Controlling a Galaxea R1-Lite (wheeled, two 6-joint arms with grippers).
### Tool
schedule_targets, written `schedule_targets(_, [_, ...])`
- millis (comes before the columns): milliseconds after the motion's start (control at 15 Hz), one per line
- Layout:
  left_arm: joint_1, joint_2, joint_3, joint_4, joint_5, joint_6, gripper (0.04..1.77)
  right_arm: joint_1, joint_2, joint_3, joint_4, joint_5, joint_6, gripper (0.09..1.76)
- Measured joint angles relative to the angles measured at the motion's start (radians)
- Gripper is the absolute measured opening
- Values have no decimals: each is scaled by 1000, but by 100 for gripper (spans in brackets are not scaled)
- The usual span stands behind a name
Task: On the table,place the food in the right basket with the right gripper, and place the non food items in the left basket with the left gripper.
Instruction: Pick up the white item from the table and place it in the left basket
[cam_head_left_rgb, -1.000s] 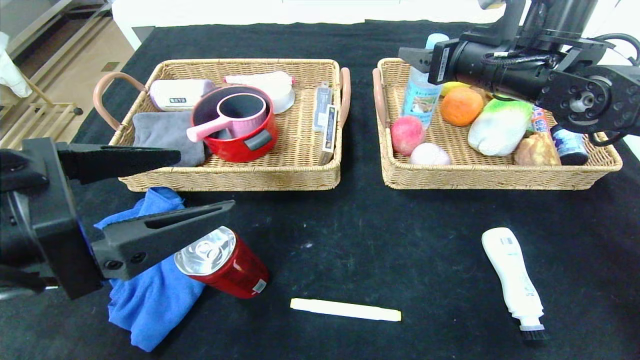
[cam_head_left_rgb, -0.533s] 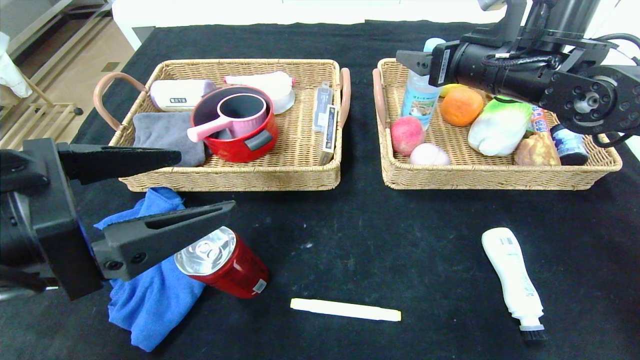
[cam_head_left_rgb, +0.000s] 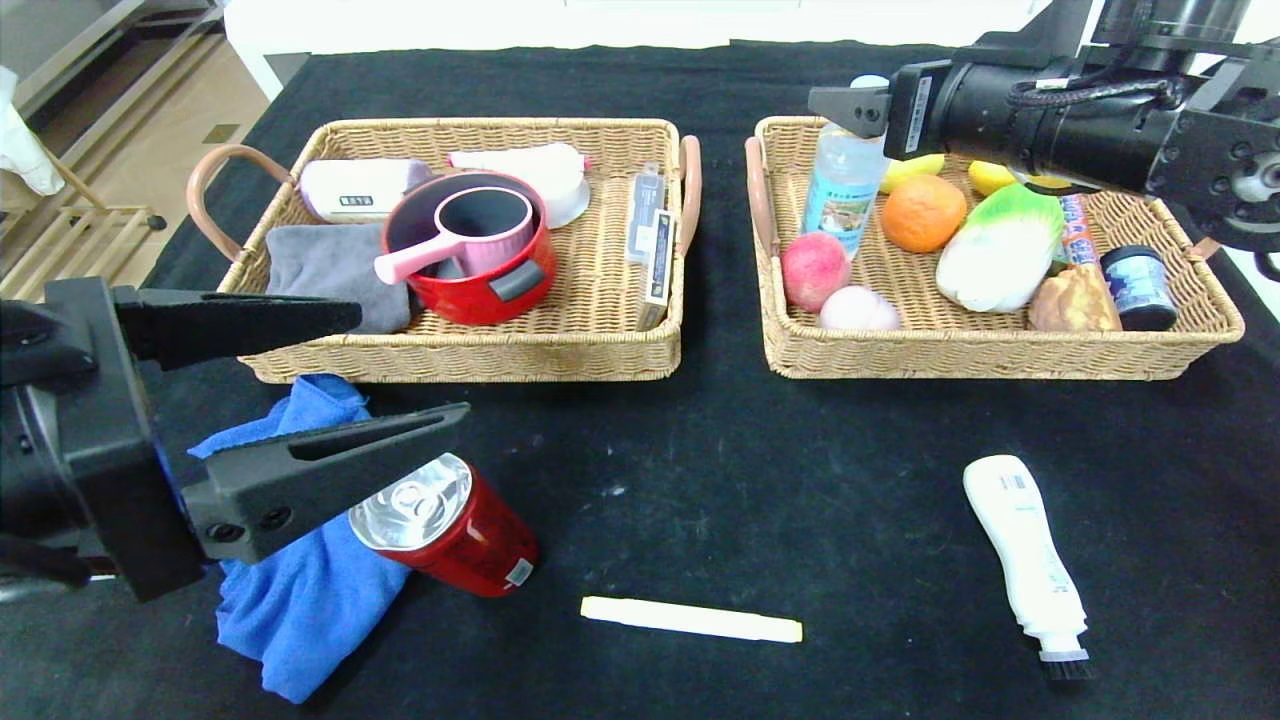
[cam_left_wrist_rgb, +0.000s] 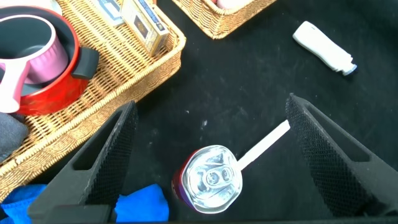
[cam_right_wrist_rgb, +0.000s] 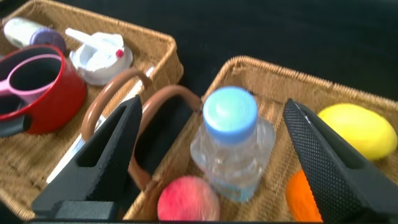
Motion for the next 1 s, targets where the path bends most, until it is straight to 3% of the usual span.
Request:
schedule_targets(267, [0, -3, -2, 0, 1, -1, 172, -7, -111, 65, 134, 0, 0, 168])
schedule_targets(600, [0, -8, -3, 0, 2, -1, 172, -20, -263, 251, 190, -2, -1, 169])
schedule_targets(1000, [0, -8, -2, 0, 1, 0, 172, -64, -425, 366, 459, -2, 2, 170])
